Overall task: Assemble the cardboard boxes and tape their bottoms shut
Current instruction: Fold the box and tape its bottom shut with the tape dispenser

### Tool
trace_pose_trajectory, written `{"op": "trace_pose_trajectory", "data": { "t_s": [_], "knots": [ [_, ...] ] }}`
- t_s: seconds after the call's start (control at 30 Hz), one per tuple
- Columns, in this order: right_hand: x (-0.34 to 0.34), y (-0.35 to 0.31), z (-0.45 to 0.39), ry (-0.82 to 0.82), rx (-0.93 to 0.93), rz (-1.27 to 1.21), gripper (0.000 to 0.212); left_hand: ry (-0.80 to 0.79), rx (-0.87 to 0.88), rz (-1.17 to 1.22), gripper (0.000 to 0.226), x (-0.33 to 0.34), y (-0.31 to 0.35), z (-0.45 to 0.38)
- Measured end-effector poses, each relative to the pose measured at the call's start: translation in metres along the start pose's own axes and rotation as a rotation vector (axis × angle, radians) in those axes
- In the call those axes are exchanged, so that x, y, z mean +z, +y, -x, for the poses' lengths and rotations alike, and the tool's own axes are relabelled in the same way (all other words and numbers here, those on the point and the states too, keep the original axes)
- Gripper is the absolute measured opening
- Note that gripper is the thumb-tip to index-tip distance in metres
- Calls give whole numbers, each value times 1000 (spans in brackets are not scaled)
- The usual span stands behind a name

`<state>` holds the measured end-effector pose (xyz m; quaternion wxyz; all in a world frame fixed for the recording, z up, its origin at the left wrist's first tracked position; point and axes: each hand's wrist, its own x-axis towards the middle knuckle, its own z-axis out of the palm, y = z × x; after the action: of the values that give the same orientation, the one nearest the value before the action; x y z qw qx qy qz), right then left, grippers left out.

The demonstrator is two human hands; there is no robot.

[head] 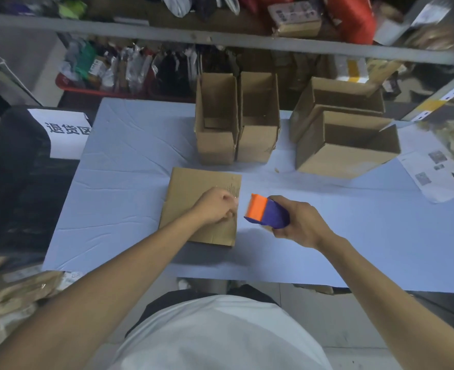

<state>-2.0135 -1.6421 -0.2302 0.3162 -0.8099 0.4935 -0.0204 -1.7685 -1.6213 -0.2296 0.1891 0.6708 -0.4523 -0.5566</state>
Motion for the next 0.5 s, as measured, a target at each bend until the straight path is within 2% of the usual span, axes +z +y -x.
{"op": "trace_pose_trajectory", "data": {
  "t_s": [0.1,0.17,0.37,0.43,0.5],
  "knots": [
    [-2,-10,1,-14,-57,-17,73,-151,-79,280,22,1,0,7],
    [0,-14,0,-18,-61,-24,73,-116,-78,344,21,0,-2,9],
    [-3,-11,-4,-107,-101,34,74,219,-65,12,21,-8,-10,7],
    [-8,6,1,-129,-49,112,73,266,-96,-3,19,-21,-19,6],
    [-12,18,2,-135,1,166,70,241,-123,17,14,-30,-22,8]
  ]
}}
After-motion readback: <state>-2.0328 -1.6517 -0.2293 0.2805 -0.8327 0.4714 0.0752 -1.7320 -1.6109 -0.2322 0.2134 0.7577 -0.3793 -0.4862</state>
